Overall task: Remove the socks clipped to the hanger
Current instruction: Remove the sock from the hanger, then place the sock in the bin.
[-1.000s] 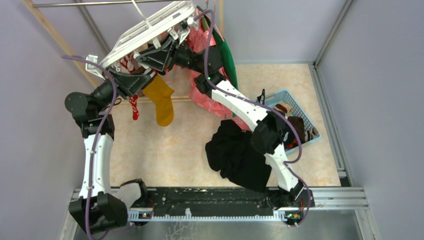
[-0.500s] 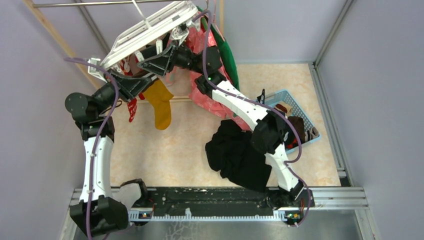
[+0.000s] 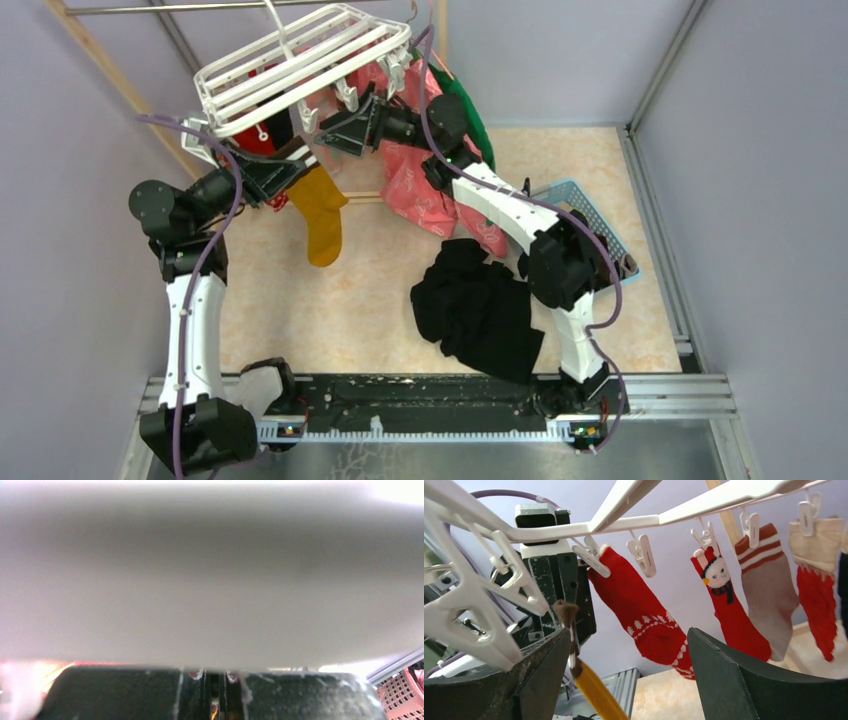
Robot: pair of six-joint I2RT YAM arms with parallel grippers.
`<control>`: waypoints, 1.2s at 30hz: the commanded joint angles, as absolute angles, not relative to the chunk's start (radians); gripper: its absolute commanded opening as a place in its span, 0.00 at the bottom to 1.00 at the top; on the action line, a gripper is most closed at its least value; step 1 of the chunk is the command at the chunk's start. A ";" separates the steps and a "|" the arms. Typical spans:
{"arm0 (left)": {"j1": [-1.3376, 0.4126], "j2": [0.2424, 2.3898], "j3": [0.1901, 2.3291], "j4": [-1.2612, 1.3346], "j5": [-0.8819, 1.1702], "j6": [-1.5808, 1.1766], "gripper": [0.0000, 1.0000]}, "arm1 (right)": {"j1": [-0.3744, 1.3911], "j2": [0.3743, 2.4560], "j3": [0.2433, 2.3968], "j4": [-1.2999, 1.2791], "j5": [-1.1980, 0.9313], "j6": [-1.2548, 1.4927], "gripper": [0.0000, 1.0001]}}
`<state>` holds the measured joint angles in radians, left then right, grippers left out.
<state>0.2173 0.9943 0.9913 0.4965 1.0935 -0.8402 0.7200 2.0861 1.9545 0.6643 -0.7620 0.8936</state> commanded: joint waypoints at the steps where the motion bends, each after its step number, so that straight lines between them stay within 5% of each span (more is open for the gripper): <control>1: 0.212 0.985 1.049 0.454 1.113 -0.773 0.00 | 0.692 1.948 1.881 0.735 -0.800 0.898 0.86; 18: 0.211 0.948 1.124 0.228 1.156 -0.553 0.00 | 0.598 1.719 1.592 0.543 -0.856 0.727 0.86; 26: 0.197 0.897 1.113 0.117 1.305 -0.462 0.00 | 0.598 1.597 1.466 0.471 -1.060 0.583 0.85; 36: 0.127 0.822 0.977 0.280 1.339 -0.670 0.00 | 0.742 1.458 1.364 0.055 -0.965 0.067 0.84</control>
<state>0.1425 0.8528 1.0321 0.1696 1.3029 -0.5594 0.6582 1.5372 1.4010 0.1673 -1.0248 0.3012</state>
